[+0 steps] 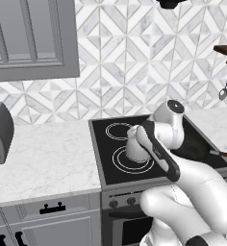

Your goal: Pick the kettle from the counter and place it on a stove burner. Then turn the burner on.

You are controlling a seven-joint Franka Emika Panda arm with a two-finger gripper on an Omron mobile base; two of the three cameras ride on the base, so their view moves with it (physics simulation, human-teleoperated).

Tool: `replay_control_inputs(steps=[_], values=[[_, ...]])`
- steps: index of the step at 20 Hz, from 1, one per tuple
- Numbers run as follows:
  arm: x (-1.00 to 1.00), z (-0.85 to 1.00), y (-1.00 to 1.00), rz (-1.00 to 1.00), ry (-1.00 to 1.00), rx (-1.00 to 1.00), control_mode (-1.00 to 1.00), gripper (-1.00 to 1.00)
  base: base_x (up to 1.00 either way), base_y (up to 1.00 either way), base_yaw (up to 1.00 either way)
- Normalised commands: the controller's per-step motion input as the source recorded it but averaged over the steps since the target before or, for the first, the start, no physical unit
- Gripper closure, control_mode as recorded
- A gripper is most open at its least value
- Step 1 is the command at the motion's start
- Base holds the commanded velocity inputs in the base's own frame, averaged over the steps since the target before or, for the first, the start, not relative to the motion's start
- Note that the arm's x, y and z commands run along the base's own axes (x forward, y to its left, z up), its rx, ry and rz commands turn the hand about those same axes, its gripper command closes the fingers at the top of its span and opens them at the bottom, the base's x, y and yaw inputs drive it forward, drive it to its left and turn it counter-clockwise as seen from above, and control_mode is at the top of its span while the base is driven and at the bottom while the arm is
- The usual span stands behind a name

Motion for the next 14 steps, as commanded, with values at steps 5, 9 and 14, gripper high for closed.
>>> replay_control_inputs(steps=[5, 9, 14], values=[[0.22, -0.23, 0.00, 0.00, 0.01, 0.00, -1.00, 1.00, 0.00, 0.00, 0.00], [0.10, -0.28, 0.00, 0.00, 0.02, 0.00, -1.00, 1.00, 0.00, 0.00, 0.00], [0.15, -0.27, 0.00, 0.00, 0.00, 0.00, -1.00, 1.00, 0.00, 0.00, 0.00]])
